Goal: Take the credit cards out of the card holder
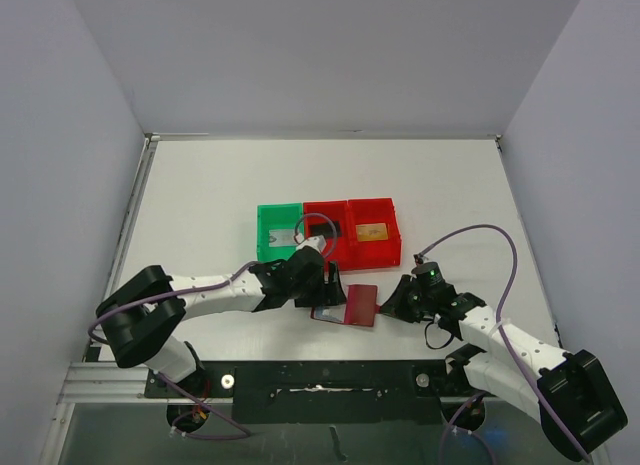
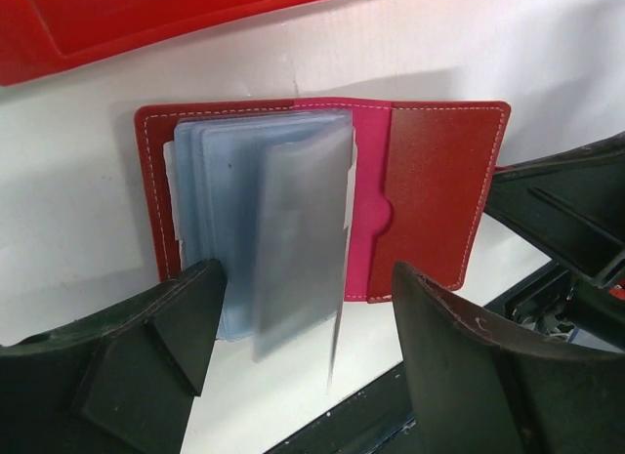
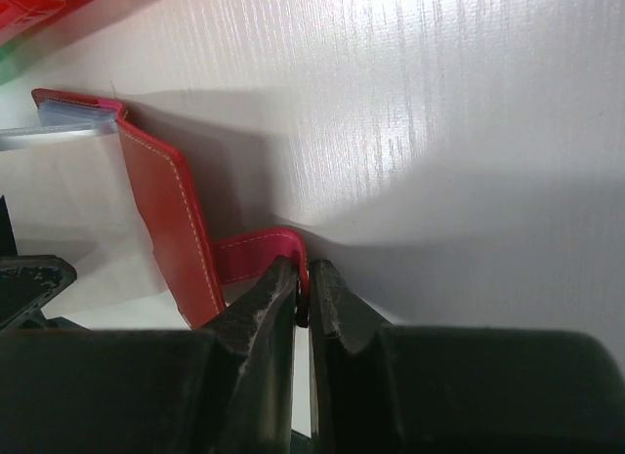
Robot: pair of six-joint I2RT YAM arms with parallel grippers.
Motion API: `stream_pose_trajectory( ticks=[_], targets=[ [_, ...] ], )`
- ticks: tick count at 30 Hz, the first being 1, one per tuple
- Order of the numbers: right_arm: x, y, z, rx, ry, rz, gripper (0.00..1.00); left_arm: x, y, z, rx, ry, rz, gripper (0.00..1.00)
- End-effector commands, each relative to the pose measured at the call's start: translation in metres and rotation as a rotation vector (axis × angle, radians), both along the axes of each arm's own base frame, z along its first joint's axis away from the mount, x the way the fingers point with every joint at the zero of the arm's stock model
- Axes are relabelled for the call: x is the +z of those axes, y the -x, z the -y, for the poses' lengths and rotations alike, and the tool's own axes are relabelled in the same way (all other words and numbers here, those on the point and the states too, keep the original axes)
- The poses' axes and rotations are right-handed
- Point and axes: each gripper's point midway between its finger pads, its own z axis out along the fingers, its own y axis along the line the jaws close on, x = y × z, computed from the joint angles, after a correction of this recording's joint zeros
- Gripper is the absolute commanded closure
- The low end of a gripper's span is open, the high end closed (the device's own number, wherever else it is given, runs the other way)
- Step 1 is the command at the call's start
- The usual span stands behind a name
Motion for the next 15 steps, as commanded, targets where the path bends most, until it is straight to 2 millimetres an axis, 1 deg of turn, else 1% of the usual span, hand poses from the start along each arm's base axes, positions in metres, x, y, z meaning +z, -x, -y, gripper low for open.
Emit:
stream_pose_trajectory(
  ticks=[1, 5, 15],
  targets=[
    [0.001, -0.005, 0.001, -0.003, 0.006, 0.019, 0.94, 0.021, -0.001, 0.025, -0.059, 0.079, 0.037, 0.32],
    [0.001, -0.005, 0.001, -0.004, 0.005, 0.018, 0.93, 0.026, 0.001, 0.03, -0.079, 0.098, 0.041, 0.33],
    [0.0, -0.004, 0.001, -0.003, 0.007, 0.015, 0.93, 0.041, 0.003, 0.037, -0.108, 0.069, 0.08, 0.33]
  ],
)
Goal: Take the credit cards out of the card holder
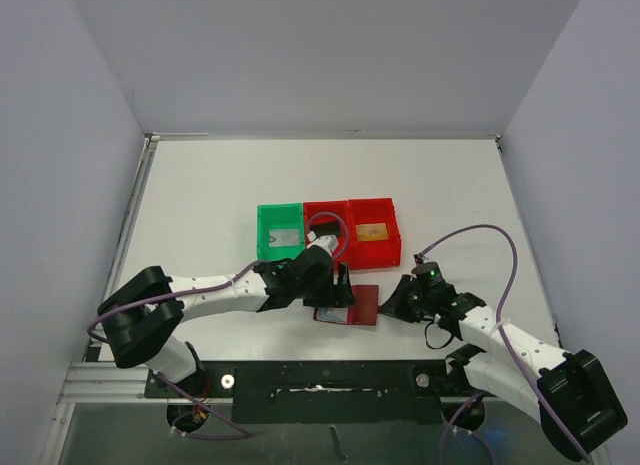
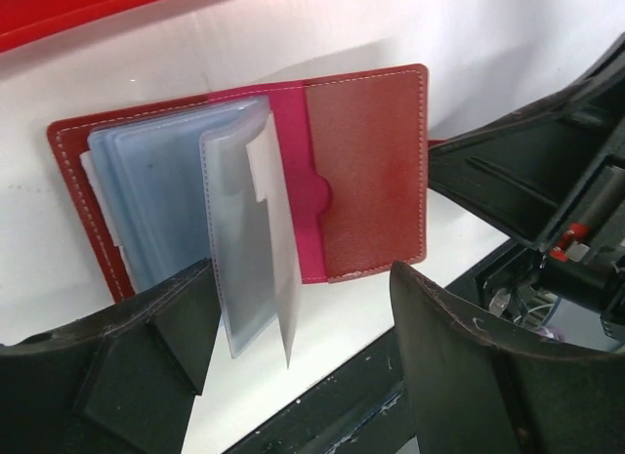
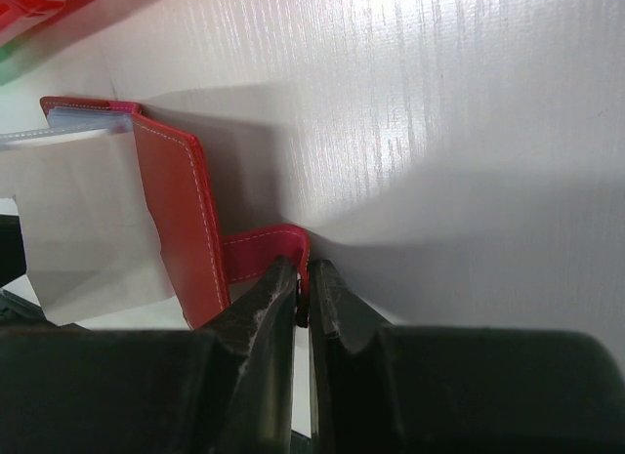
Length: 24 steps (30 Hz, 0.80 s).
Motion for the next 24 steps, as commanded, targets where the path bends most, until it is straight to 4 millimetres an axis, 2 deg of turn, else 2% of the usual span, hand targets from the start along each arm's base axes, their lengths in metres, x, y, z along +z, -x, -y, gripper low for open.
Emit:
stream_pose_trajectory(
  ticks=[1, 4, 8, 11, 14, 16, 20, 24],
  targets=[
    [0.0, -0.004, 0.001, -0.003, 0.007, 0.013, 0.93, 0.027, -0.007, 0.018, -0.032, 0.038, 0.062, 0.33],
    [-0.001, -0.004, 0.001, -0.001, 0.006, 0.012, 0.92, 0.029, -0.005, 0.025, -0.056, 0.069, 0.063, 0.33],
    [-0.001, -0.004, -0.001, 0.003, -0.001, 0.009, 0.91, 0.048, 0.001, 0.045, -0.113, 0.186, 0.079, 0.36],
    [0.005, -0.008, -0.001, 0.001, -0.004, 0.035, 0.89, 0.052, 0.007, 0.059, -0.183, 0.239, 0.076, 0.38],
    [0.02, -0.017, 0.001, -0.014, 0.0, 0.092, 0.85, 0.041, 0.012, 0.068, -0.222, 0.256, 0.048, 0.47],
    [0.03, -0.021, 0.001, -0.024, -0.008, 0.117, 0.77, 0.034, 0.017, 0.074, -0.238, 0.269, 0.03, 0.51],
    [0.048, -0.026, 0.007, -0.044, 0.017, 0.139, 0.67, 0.017, 0.02, 0.077, -0.228, 0.259, 0.006, 0.53],
    [0.075, -0.039, 0.01, -0.054, 0.035, 0.192, 0.63, 0.004, 0.025, 0.071, -0.216, 0.252, -0.018, 0.54]
  ],
)
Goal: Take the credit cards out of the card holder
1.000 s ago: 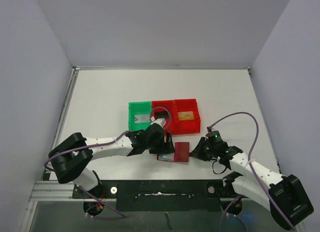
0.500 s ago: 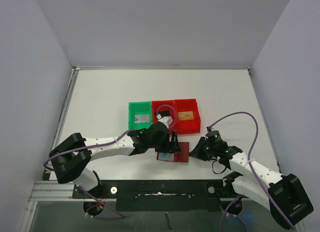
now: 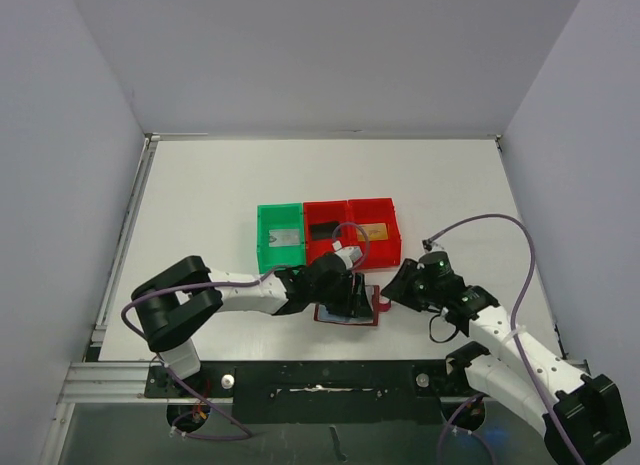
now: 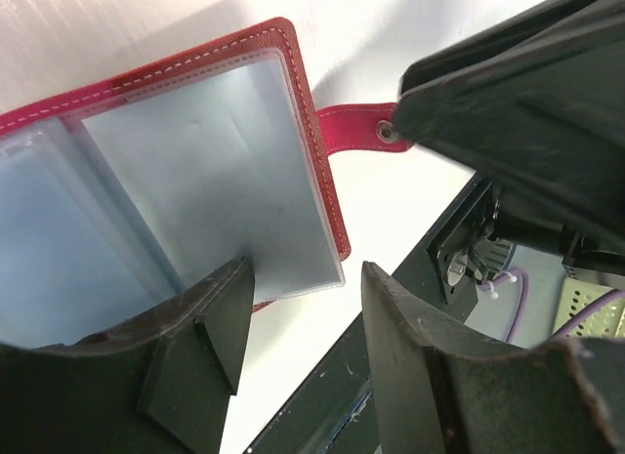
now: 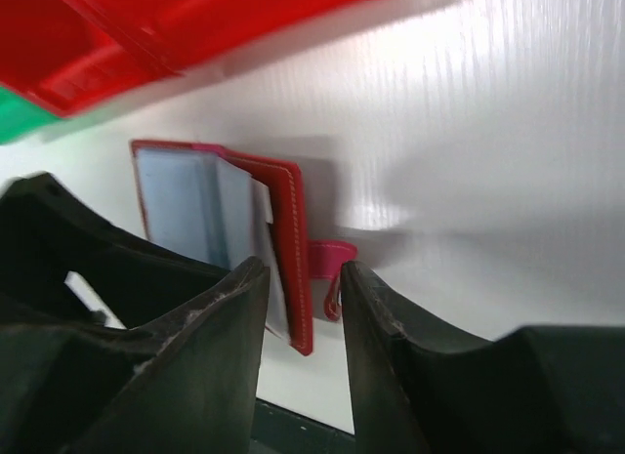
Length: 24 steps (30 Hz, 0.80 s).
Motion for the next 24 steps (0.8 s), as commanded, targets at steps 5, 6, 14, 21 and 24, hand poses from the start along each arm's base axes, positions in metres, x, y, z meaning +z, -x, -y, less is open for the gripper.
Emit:
stream_pose_trajectory(
  ticks=[5, 6, 14, 21, 24],
  targets=[
    [0.072, -0.036, -0.025, 0.087, -0.081, 0.178, 0.62, 0.012, 0.008, 0.008, -0.011, 0.08, 0.022, 0.53],
    [0.074, -0.037, -0.033, 0.117, -0.108, 0.174, 0.63, 0.012, 0.008, 0.007, -0.008, 0.078, 0.022, 0.53],
    [0.04, -0.023, -0.075, 0.271, -0.182, 0.049, 0.67, 0.015, 0.01, -0.002, 0.009, 0.071, 0.036, 0.54],
    [-0.005, -0.014, -0.063, 0.243, 0.028, -0.078, 0.66, 0.039, 0.006, -0.026, 0.084, 0.097, 0.102, 0.53],
    [-0.012, -0.015, -0.059, 0.23, 0.128, -0.088, 0.63, 0.045, -0.004, -0.051, 0.179, 0.059, 0.143, 0.52]
  ],
)
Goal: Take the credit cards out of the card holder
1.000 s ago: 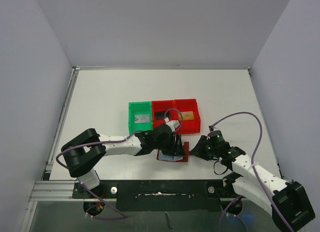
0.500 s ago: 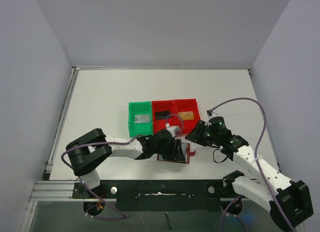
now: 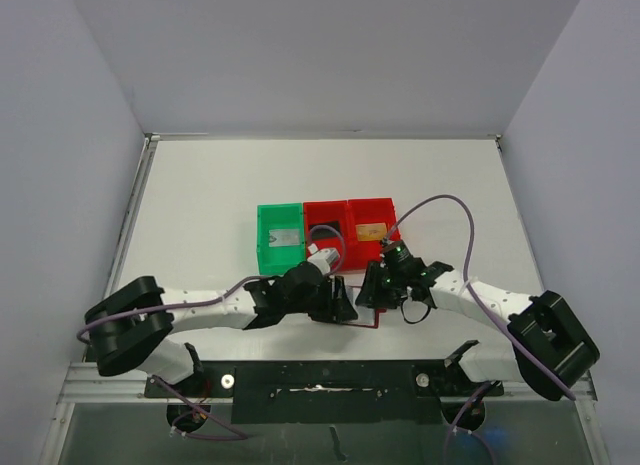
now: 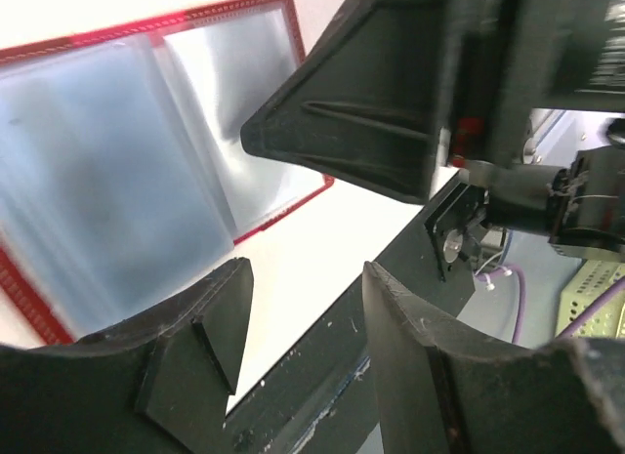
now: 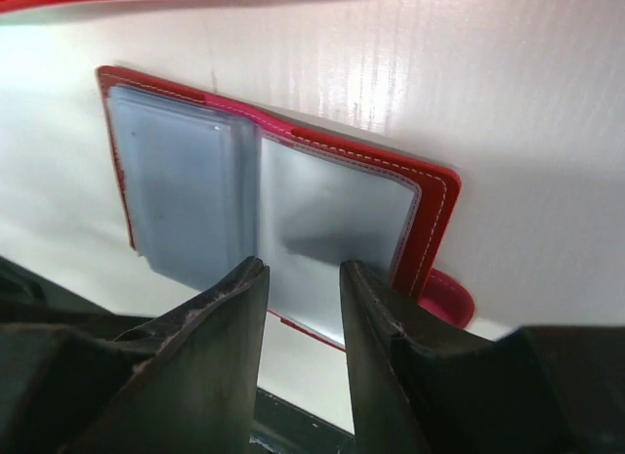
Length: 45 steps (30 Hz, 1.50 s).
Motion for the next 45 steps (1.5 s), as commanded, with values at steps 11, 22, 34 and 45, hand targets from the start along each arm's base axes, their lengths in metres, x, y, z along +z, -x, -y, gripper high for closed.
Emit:
stream_pose_trajectory(
  ticks=[11, 22, 34, 45],
  targets=[
    [0.013, -0.024, -0.027, 0.042, 0.195, 0.104, 0.37, 0.021, -0.052, -0.13, 0.596, -0.046, 0.018, 0.48],
    [0.01, -0.027, -0.058, 0.096, 0.334, 0.137, 0.17, 0.026, -0.052, -0.154, 0.662, -0.041, 0.028, 0.47],
    [-0.002, -0.008, -0.08, 0.17, 0.205, 0.118, 0.4, 0.024, -0.052, -0.146, 0.629, -0.049, 0.021, 0.47],
    [-0.007, 0.0, -0.077, 0.188, 0.143, 0.086, 0.32, 0.028, -0.055, -0.129, 0.565, -0.045, 0.025, 0.47]
  ],
)
